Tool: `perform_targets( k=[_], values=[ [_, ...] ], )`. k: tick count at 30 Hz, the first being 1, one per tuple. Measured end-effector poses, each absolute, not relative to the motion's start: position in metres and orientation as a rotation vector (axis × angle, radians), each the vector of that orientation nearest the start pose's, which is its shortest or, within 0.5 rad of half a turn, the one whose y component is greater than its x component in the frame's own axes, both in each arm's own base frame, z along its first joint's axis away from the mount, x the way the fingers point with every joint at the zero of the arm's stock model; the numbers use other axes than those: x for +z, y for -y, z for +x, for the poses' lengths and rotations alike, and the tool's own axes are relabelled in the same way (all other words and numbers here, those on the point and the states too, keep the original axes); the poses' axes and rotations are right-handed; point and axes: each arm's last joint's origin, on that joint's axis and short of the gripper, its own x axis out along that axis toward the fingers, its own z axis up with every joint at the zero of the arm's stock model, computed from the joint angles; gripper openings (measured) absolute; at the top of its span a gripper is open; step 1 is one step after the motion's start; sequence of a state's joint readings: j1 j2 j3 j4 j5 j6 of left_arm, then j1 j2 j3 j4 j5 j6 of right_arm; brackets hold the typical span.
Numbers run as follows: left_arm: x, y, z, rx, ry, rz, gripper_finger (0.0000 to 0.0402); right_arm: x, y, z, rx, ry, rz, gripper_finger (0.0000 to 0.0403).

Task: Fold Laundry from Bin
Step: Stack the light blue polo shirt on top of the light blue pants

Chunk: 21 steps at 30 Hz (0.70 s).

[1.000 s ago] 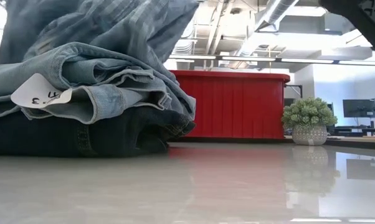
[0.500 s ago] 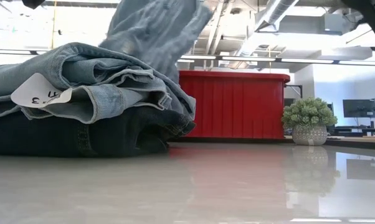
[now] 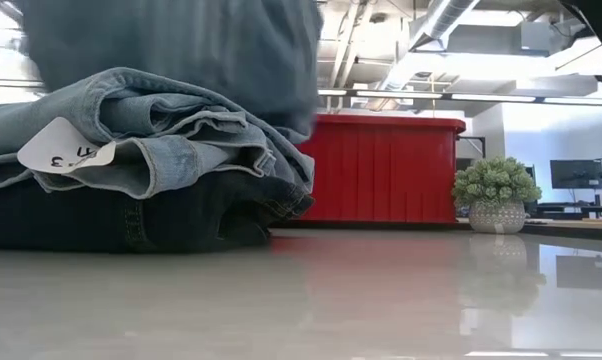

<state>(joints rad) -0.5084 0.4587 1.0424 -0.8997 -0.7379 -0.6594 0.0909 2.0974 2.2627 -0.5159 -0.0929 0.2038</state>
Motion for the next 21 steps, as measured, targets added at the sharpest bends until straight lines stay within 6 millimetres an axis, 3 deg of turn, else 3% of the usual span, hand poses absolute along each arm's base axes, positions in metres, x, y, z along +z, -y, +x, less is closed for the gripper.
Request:
perform_targets(
  k=[3, 6, 12, 16, 21],
  values=[
    [0.378, 0.002, 0.044, 0.294, -0.175, -0.466, 0.0114, 0.396, -0.060, 0.476, 0.151, -0.363, 0.315, 0.0047],
    [0.378, 0.003, 0.044, 0.284, -0.179, -0.463, 0.0114, 0.395, -0.060, 0.477, 0.115, -0.367, 0.454, 0.0047],
    [0.378, 0.003, 0.044, 0.279, -0.181, -0.476, 0.0114, 0.385, -0.037, 0.483, 0.035, -0.408, 0.612, 0.0047],
    [0.380, 0.007, 0.051, 0.271, -0.177, -0.452, 0.0114, 0.354, -0.006, 0.499, 0.019, -0.502, 0.648, 0.0047],
    [0.388, 0.022, 0.077, 0.229, -0.166, -0.367, 0.0114, 0.303, 0.025, 0.519, 0.027, -0.634, 0.687, 0.0047]
  ],
)
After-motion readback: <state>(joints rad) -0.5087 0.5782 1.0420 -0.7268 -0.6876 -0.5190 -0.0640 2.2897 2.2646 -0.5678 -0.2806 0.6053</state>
